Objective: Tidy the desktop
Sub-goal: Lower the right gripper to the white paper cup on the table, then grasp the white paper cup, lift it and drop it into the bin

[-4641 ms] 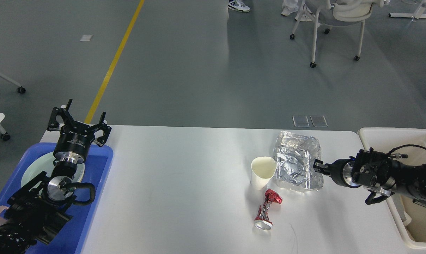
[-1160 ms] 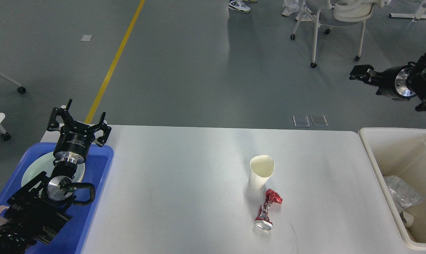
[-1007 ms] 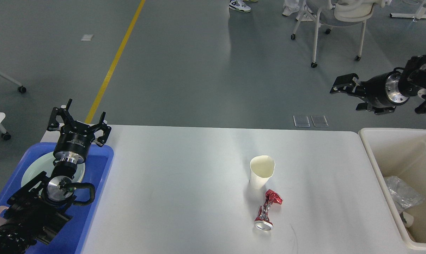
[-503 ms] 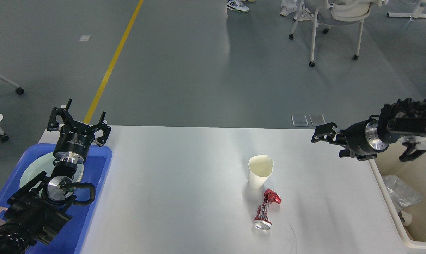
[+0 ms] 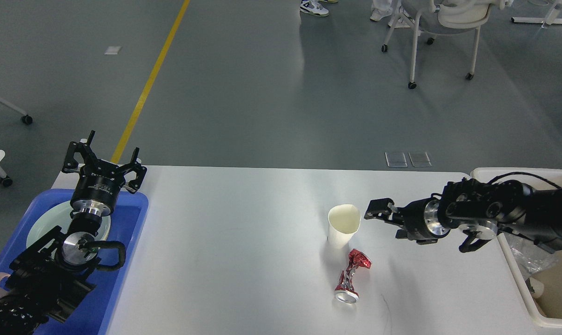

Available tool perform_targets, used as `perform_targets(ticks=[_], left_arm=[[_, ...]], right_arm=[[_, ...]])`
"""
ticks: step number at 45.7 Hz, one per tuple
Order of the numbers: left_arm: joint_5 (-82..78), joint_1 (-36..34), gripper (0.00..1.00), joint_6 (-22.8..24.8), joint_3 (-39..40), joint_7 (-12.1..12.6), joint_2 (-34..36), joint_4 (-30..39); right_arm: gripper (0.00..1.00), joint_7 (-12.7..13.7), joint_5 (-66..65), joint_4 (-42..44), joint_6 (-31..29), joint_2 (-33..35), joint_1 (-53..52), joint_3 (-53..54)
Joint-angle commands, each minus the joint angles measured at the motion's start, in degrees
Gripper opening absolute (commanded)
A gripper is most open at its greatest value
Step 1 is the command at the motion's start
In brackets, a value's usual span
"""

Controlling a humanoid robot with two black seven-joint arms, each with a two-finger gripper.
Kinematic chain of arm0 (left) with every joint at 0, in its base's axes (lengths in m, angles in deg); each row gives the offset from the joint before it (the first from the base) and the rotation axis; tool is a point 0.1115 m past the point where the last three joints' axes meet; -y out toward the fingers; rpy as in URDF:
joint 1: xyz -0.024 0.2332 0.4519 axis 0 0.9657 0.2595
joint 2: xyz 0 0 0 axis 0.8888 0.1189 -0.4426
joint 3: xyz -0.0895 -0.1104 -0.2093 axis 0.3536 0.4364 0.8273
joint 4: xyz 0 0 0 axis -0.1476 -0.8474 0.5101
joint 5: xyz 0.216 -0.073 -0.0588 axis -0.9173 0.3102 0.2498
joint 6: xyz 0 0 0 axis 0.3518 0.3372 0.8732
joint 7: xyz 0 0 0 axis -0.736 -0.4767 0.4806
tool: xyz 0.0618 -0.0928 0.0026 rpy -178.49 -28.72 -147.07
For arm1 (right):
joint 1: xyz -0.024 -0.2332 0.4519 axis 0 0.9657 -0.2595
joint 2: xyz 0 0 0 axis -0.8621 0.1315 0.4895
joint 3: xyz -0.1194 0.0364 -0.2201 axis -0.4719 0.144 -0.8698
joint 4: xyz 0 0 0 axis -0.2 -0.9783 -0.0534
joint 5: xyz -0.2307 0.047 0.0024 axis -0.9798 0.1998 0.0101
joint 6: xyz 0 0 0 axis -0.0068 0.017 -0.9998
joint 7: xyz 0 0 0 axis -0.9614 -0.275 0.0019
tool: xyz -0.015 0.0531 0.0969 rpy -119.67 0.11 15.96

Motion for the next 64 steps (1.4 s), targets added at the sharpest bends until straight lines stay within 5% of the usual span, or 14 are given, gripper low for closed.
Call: perform_targets(ticks=[1, 26, 31, 37, 39, 64], left_arm=[[-0.1, 0.0, 0.98, 0.1, 0.0, 0.0, 0.0, 0.0], [-0.1, 0.0, 0.98, 0.0, 0.0, 0.0, 0.0, 0.0], [0.0, 0.0, 0.98, 0.0, 0.0, 0.0, 0.0, 0.0], [0.0, 0.0, 0.98, 0.1, 0.0, 0.0, 0.0, 0.0], [0.0, 0.0, 0.98, 0.1, 0.0, 0.0, 0.0, 0.0], [0.0, 0.0, 0.98, 0.1, 0.0, 0.0, 0.0, 0.0]], right_arm=[[1.0, -0.2, 0.4, -0.1, 0.1, -2.2, 1.0, 3.1], [0.99, -0.4, 0.4, 0.3, 1.3, -4.0, 2.3, 3.0], [0.62, -1.0, 0.4, 0.7, 5.0, -4.0, 3.5, 3.0], [0.32, -1.0, 0.3, 0.7, 5.6, -3.9, 3.5, 2.4], [0.0, -1.2, 0.0, 0.7, 5.5, -3.8, 3.5, 2.4], [0.0, -1.2, -0.6, 0.4, 6.7, -1.4, 2.8, 1.8]])
